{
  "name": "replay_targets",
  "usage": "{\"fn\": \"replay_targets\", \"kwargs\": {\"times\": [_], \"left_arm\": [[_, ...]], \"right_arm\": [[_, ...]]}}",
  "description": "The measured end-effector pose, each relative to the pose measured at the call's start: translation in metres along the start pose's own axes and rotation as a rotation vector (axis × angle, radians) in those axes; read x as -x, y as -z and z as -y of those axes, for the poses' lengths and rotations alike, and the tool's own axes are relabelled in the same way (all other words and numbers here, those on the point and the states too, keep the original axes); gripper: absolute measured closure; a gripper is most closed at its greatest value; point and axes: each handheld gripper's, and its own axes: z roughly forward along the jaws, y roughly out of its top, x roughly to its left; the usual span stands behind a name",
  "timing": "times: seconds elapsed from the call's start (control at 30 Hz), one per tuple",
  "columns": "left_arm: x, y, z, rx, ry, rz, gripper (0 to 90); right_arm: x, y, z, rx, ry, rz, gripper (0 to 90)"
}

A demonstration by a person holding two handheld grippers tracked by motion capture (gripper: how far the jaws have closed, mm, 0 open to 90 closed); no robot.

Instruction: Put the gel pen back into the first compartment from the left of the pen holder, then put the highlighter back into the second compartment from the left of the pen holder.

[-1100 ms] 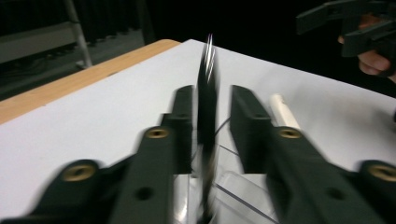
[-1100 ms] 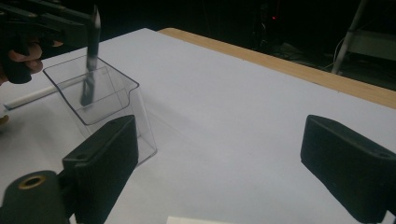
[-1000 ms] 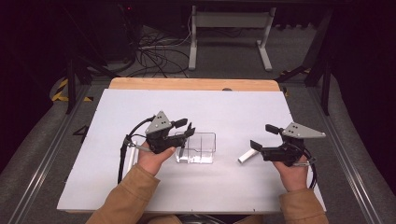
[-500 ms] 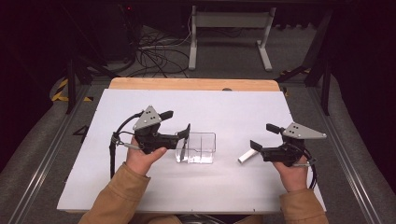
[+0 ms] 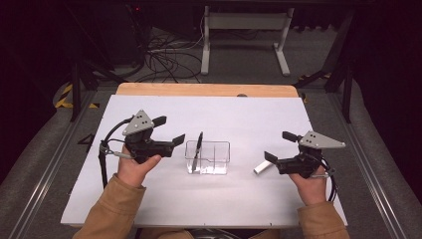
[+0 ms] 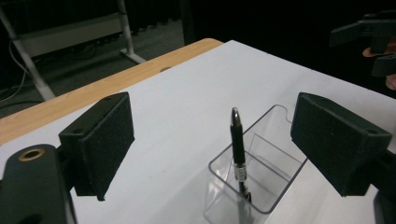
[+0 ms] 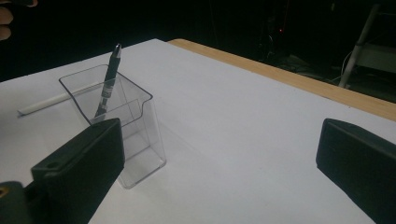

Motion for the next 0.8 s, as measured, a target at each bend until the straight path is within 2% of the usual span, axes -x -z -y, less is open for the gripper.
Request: {"fn": "replay_targets", "kwargs": {"times": [0.1,0.33,0.5,0.8], "left_arm": [[-0.003,0.004,0.001,-0.019,-0.004,-0.026,14.3],[-0.010,0.014,0.005,-0.035,0.018,-0.044,11.4],[-0.015,0.020,0.009,-0.045,0.031,-0.071,9.0],[-0.023,0.029,0.019,-0.074,0.037,-0.107,7.8]], "right_arm": [[-0.001,0.000,0.000,-0.003,0.001,0.006,1.4],[-0.004,-0.002,0.000,-0.003,0.020,0.013,0.7],[-0.006,0.002,0.001,0.016,0.028,0.058,0.0],[-0.007,0.001,0.001,0.013,0.035,0.057,0.0]]}}
